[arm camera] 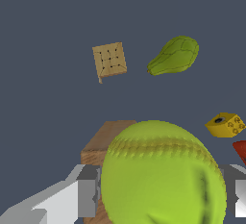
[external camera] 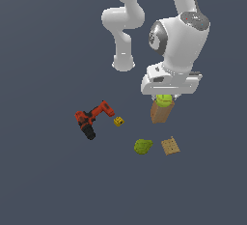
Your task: Pick up a designated object from a clutter of objects.
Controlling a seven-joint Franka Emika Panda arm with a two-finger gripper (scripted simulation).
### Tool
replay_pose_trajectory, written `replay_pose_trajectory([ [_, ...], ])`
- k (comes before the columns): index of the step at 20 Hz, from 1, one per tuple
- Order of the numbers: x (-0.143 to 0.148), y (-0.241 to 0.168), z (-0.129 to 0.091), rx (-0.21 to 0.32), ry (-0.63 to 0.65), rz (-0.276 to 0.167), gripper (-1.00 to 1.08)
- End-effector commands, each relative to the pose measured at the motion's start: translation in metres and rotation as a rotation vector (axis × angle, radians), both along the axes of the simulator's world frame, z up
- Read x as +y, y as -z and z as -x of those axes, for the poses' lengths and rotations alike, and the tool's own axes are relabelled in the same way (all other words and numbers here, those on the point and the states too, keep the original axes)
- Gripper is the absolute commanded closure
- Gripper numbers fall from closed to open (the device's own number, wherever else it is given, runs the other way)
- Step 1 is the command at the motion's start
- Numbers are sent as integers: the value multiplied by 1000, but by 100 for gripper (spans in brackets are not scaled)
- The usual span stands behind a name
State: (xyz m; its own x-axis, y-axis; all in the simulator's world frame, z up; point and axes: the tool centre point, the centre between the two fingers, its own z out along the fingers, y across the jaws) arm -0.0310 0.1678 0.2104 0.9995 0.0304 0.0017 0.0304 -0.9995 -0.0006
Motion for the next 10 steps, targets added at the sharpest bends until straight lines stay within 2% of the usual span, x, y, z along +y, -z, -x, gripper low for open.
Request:
replay_pose_trajectory([
  [1, 0, 1, 0, 2, 0, 0, 108],
  [10, -4, -7, -7, 0, 0, 0, 108],
])
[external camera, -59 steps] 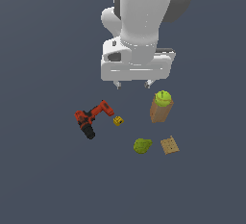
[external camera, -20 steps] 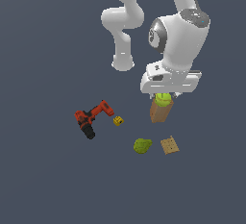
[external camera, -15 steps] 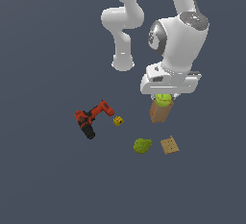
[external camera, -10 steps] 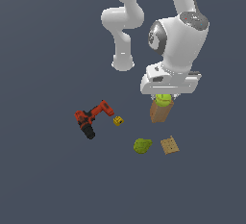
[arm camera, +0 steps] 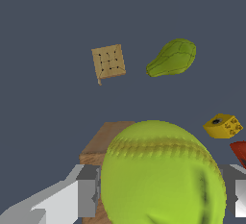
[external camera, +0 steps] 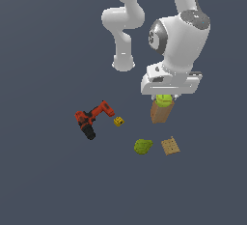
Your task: Pick up a designated object from a clutter of objects.
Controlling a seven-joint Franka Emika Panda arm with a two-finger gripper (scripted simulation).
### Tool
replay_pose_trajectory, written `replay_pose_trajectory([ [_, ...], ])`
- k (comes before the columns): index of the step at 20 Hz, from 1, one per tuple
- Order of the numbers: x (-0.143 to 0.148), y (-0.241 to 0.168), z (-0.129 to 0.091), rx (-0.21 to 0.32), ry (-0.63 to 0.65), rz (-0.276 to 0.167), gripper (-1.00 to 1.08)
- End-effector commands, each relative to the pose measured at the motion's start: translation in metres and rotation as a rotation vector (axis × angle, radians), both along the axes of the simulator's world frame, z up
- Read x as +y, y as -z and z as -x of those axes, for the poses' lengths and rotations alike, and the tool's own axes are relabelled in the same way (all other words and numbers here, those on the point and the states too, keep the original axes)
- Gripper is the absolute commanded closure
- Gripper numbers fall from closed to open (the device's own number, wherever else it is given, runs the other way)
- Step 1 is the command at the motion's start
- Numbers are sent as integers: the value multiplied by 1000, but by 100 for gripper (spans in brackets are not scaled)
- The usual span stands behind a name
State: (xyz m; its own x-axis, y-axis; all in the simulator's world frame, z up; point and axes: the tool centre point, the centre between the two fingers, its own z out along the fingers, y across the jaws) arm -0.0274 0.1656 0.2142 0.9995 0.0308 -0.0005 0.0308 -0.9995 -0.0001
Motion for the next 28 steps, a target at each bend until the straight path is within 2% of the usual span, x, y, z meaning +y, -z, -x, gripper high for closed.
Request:
replay_pose_trajectory([
  [1, -3, -6, -5, -2, 0, -1, 108],
  [7, -14, -30, -26, -2, 0, -1, 108],
  [21, -50, -107, -96, -1, 1, 0, 108],
  [28, -64, -137, -124, -1, 1, 0, 108],
])
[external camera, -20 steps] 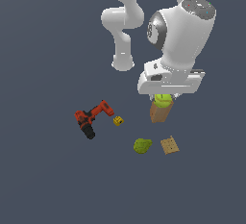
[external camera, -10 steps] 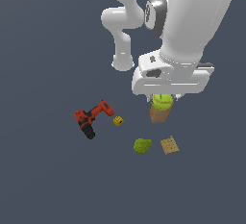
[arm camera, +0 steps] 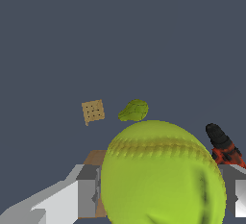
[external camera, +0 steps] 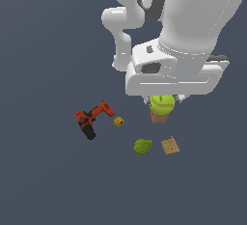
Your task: Pick up a designated object from a clutter of objects.
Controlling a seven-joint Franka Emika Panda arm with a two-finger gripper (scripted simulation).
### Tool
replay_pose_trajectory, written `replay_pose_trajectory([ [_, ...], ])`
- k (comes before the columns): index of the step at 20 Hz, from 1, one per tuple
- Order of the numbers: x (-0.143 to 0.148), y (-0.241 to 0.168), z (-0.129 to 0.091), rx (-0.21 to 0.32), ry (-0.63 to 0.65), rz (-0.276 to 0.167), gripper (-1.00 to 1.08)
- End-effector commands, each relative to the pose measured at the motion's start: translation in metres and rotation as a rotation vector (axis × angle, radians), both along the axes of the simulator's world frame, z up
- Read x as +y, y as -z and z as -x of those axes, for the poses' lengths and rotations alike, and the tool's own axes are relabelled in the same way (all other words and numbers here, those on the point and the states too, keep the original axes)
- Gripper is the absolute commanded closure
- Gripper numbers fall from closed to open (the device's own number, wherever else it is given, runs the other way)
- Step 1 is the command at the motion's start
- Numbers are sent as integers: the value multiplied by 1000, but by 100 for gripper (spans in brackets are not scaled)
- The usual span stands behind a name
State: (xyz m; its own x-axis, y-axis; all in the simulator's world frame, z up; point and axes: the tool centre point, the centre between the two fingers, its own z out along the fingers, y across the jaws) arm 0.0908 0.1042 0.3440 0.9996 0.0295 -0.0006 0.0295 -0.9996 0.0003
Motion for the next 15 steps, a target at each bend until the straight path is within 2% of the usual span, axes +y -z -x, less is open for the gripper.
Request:
replay_pose_trajectory([
  [1, -4, -10, -9, -1, 0, 0, 108],
  [8, -10, -24, -23, -1, 0, 0, 108],
  [15, -12, -29, -28, -1, 0, 0, 108],
])
